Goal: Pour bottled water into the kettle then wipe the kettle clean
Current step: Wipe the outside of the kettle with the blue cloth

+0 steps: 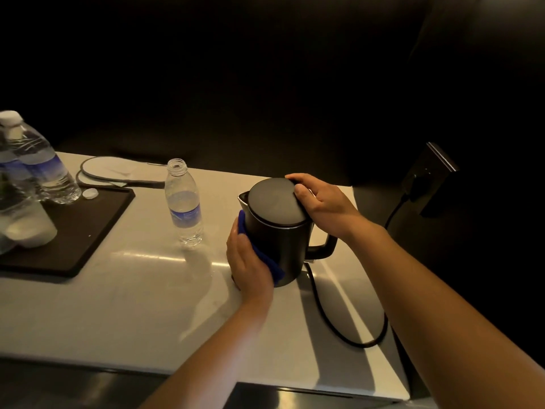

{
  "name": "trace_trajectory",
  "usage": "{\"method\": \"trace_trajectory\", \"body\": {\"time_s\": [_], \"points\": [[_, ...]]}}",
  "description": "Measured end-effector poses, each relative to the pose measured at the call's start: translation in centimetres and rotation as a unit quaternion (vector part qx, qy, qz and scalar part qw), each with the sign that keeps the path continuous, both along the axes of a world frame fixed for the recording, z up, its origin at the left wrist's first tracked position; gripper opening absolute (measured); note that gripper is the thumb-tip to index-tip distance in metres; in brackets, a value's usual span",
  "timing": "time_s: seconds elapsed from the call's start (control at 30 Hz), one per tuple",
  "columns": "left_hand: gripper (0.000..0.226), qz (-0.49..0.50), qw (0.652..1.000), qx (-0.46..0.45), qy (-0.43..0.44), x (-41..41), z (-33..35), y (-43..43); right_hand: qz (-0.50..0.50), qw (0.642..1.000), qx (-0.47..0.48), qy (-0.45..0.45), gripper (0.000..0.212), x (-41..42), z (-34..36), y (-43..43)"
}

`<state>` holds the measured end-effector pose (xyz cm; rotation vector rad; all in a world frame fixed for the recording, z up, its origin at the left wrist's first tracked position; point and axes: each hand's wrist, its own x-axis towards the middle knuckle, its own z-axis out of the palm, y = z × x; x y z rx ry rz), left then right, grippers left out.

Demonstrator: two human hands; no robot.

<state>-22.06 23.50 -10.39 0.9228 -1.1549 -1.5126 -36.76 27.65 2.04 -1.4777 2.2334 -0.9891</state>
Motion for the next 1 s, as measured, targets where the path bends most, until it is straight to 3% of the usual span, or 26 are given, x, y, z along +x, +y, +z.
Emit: {"method": "trace_trajectory", "body": {"time_s": [0.13,0.3,0.43,0.6,0.73,1.0], "points": [[0.046,0.003,1.0,0.002,0.004,-0.2,-0.2,-0.8,-0.002,1.0,-0.001,0.004,0.035,-0.3,-0.1,-0.1],[0.04,-0.147,0.98,0.117,0.065,0.3,0.6,-5.8,-0.007,1.0,-0.01,0.007,0.037,-0.3,-0.2,-0.1],[0.046,-0.267,0.947,0.178,-0.004,-0.3,0.5,-10.2,-0.009,1.0,-0.008,0.012,0.038,-0.3,-0.3,-0.2],[0.042,-0.3,0.918,0.228,-0.124,-2.6,3.4,-12.6,-0.013,1.0,-0.007,0.017,0.035,-0.2,-0.2,-0.1],[0.044,-0.337,0.899,0.214,-0.181,-3.2,4.1,-13.0,-0.02,0.999,0.001,0.026,0.033,-0.2,-0.2,-0.1],[0.043,-0.269,0.94,0.209,-0.026,-0.6,1.1,-10.4,-0.024,0.999,0.005,0.035,0.034,0.1,-0.4,0.0]]}}
